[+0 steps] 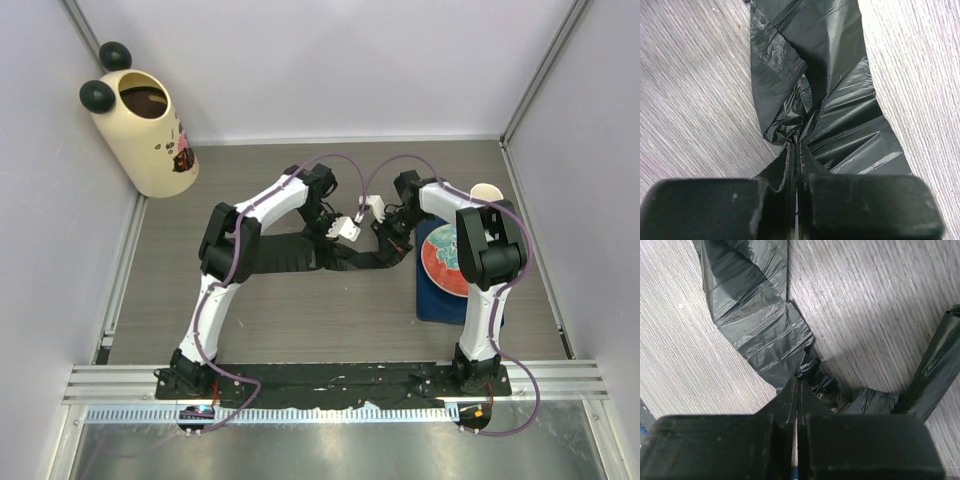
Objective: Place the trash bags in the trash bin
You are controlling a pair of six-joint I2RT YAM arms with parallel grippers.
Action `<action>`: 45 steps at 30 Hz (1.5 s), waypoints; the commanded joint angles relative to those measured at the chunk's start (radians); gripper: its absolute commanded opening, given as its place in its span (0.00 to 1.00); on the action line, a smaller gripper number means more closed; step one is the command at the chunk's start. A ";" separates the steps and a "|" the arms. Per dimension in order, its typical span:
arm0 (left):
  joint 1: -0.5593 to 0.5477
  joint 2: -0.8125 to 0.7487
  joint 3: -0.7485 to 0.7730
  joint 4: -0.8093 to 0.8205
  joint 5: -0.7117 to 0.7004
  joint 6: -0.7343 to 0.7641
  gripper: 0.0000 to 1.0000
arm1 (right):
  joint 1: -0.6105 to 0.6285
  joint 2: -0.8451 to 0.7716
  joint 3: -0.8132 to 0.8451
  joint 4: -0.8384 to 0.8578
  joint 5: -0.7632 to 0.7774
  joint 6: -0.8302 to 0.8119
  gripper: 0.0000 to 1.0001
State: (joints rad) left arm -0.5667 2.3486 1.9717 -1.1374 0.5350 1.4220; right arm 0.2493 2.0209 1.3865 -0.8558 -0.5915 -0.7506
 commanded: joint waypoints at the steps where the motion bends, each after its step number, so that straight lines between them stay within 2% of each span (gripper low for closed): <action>1: 0.004 -0.024 -0.066 -0.052 -0.115 -0.087 0.00 | 0.013 0.018 -0.010 0.066 0.090 0.033 0.01; 5: 0.010 -0.083 -0.149 0.001 -0.139 -0.179 0.00 | 0.051 0.007 -0.067 0.133 0.225 0.069 0.01; 6: 0.010 -0.092 -0.163 -0.001 -0.147 -0.217 0.00 | 0.071 0.001 -0.081 0.162 0.299 0.076 0.01; 13: 0.037 -0.258 -0.471 0.067 -0.210 -0.313 0.00 | 0.093 0.012 -0.155 0.230 0.450 0.194 0.01; 17: 0.044 -0.316 -0.565 0.116 -0.213 -0.403 0.00 | 0.094 0.021 -0.149 0.236 0.472 0.257 0.01; 22: 0.047 -0.367 -0.660 0.217 -0.214 -0.480 0.00 | 0.097 0.016 -0.158 0.224 0.464 0.235 0.01; 28: 0.079 -0.389 -0.695 0.231 -0.239 -0.544 0.00 | 0.097 0.013 -0.172 0.208 0.493 0.244 0.01; 32: 0.087 -0.425 -0.767 0.242 -0.279 -0.569 0.00 | 0.107 0.022 -0.164 0.210 0.538 0.278 0.01; 40: 0.103 -0.454 -0.853 0.260 -0.294 -0.759 0.00 | 0.114 0.029 -0.181 0.201 0.680 0.338 0.01; 42: 0.106 -0.472 -0.872 0.274 -0.297 -0.788 0.00 | 0.114 0.022 -0.191 0.201 0.684 0.347 0.01; 45: 0.120 -0.495 -0.873 0.272 -0.256 -0.791 0.00 | 0.119 -0.013 -0.214 0.219 0.605 0.320 0.01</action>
State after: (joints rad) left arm -0.4854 1.8359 1.1709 -0.6857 0.4042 0.6971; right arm 0.3985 1.9293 1.2797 -0.6083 -0.2337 -0.3664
